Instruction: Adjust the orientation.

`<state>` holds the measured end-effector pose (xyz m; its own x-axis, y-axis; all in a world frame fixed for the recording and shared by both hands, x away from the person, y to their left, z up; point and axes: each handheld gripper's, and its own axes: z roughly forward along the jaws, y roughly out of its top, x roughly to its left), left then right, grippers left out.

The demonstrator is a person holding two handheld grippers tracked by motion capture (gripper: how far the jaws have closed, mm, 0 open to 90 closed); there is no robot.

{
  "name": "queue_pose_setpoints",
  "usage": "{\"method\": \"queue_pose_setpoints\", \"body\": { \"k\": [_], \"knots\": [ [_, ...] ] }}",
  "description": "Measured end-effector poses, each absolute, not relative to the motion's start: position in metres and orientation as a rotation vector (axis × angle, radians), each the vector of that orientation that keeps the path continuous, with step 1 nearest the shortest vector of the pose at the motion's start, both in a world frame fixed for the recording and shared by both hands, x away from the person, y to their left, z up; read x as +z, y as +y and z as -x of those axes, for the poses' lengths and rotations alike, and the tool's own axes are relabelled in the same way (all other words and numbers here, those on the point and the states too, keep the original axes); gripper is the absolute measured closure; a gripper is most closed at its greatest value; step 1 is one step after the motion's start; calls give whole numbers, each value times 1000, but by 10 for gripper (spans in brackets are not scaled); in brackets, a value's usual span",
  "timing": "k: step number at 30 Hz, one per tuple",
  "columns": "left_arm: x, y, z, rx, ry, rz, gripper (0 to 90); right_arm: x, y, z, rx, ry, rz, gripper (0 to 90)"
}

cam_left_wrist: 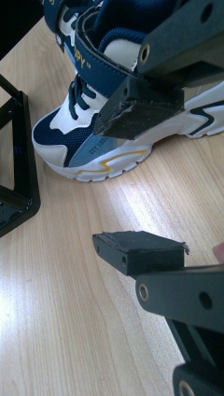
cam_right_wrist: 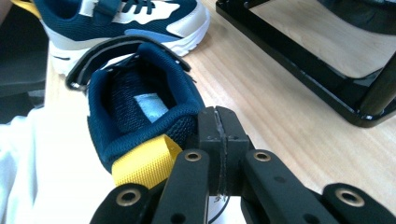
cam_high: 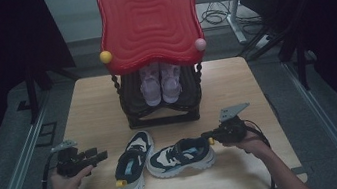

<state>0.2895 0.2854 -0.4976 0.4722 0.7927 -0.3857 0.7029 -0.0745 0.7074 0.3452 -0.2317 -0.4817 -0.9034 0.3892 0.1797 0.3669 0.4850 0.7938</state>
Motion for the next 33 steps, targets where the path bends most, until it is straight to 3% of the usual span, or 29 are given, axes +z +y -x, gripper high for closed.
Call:
{"method": "queue_pose_setpoints", "body": {
  "k": [17,33],
  "knots": [
    [-499,283,-290,115,1263,-1817,424,-489,-255,-287,1485,2644,-684,895],
    [-499,279,-290,106,1254,-1830,423,-492,-253,-255,1512,2609,-672,895]
  ]
}}
